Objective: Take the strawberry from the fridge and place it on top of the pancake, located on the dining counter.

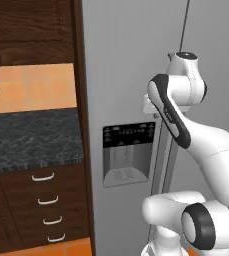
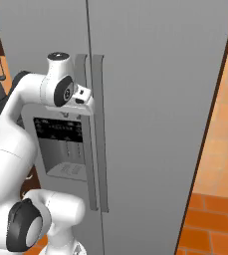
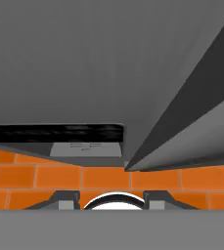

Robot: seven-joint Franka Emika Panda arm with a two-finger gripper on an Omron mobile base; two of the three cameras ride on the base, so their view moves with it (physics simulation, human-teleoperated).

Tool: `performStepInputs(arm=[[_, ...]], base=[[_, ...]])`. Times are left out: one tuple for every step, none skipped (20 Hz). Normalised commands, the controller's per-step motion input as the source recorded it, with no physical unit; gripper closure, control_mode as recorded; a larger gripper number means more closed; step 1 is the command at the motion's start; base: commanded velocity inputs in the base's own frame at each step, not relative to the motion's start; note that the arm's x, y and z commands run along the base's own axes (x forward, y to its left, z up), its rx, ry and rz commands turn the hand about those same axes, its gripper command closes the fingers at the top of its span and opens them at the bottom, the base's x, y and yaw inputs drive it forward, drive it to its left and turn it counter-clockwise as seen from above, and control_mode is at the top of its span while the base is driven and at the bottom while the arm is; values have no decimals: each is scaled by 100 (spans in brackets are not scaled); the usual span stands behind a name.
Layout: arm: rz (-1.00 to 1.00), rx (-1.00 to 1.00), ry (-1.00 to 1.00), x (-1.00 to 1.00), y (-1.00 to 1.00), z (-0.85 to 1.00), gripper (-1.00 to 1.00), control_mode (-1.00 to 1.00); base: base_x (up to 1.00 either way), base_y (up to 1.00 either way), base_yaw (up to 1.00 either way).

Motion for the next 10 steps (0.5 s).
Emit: performStepInputs(arm=[[0,0,0,-1,0,0,-100,-100],[0,0,0,-20,0,0,-100,-100],[0,0,0,0,0,0,-100,100],[0,0,0,0,0,0,-100,100],[0,0,0,0,0,0,-100,100],[0,0,0,0,0,0,-100,100],[0,0,0,0,0,0,-100,100],[0,0,0,0,0,0,-100,100],[0,0,0,0,0,0,-100,100],[0,0,0,0,0,0,-100,100]], base=[[0,0,0],[0,0,0],[-50,-1,0],[-76,-5,0],[-84,-6,0],[-86,-8,0],[-91,-13,0],[-86,-6,0],[-79,-3,0],[-69,-7,0]])
